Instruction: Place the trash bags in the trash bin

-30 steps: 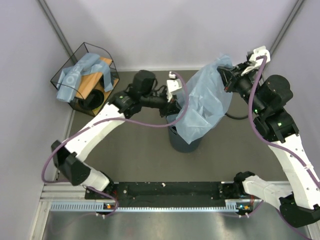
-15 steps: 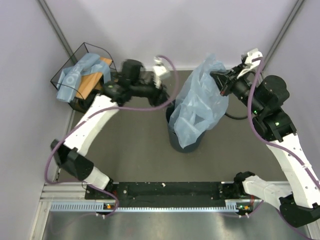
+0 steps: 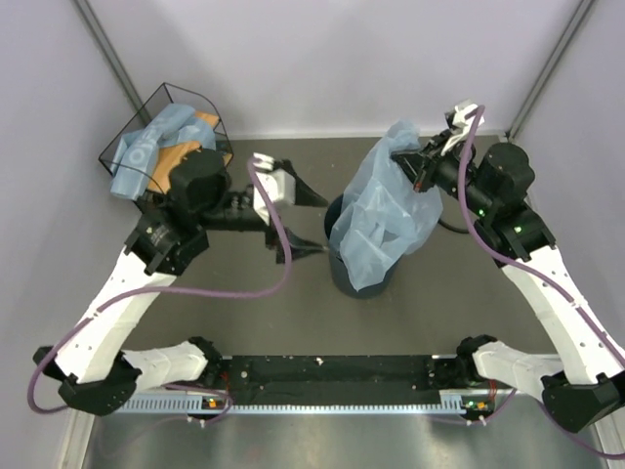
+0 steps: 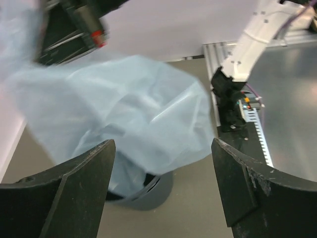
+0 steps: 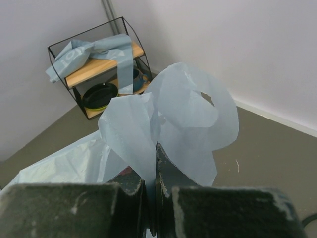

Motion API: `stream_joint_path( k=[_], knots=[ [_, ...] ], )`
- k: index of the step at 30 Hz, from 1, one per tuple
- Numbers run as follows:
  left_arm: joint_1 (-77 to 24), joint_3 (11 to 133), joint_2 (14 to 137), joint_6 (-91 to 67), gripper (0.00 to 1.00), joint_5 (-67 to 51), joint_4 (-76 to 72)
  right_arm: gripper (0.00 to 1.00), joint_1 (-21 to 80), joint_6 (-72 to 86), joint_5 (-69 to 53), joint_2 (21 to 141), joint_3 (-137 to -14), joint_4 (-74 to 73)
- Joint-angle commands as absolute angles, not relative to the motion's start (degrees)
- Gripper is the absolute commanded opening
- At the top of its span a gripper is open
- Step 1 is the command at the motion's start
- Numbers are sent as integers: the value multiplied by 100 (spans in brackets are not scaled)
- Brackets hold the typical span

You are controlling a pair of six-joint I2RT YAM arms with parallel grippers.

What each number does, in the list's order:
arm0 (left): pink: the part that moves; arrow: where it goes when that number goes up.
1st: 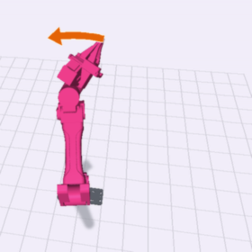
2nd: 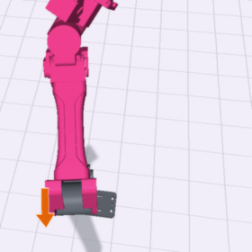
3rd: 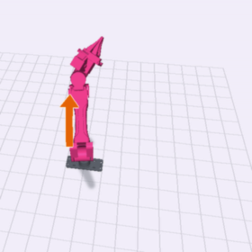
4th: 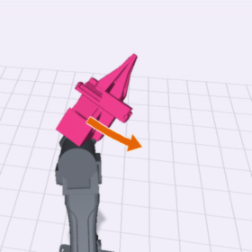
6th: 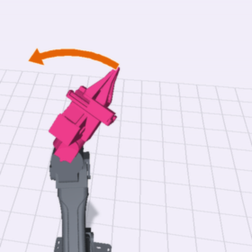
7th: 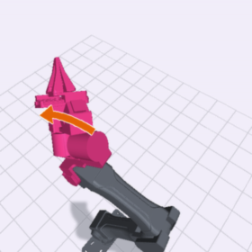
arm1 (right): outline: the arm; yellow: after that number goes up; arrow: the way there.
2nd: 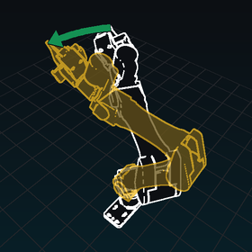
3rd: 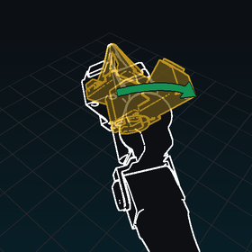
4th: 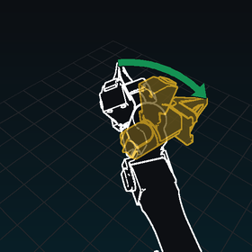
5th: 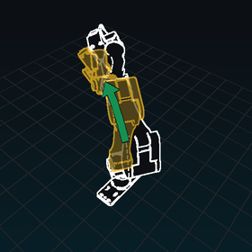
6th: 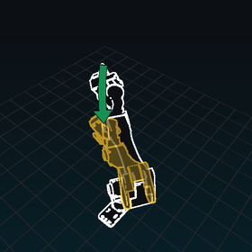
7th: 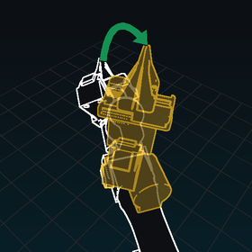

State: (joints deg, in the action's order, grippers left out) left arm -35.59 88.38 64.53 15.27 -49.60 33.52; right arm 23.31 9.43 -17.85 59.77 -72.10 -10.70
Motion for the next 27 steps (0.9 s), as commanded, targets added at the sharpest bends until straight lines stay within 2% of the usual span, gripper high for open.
stream_joint_path(
  k=[1,6,9,12,16,17,18,23,27],
  knots=[
    [-4823,9147,6661,2222,84,-3878,3338,0,2276,1142,-1565,6020,-7567,-397],
    [-5931,9483,7391,2813,85,-2446,3437,0,2311,1432,-1564,6310,-7734,-44],
    [-5941,9431,7629,2759,85,-1750,3174,0,2364,1537,-1652,6407,-7805,193],
    [-5889,9010,7682,2874,77,-1215,2850,0,2399,1739,-1801,6504,-7761,386],
    [-5371,7992,7462,2709,53,-1388,1988,0,2470,1767,-1942,6600,-7542,781],
    [-5092,7894,7445,2646,43,-1650,1847,0,2470,1714,-1925,6601,-7489,852],
    [-4958,7806,7444,2576,40,-1748,1741,0,2461,1636,-1864,6601,-7445,879],
    [-4510,7304,7199,2234,39,-2449,1196,0,2452,1459,-2135,6391,-7181,818],
    [-4447,7286,6672,1706,41,-3100,1011,0,2461,1363,-2382,6021,-7242,116]
  ],
)
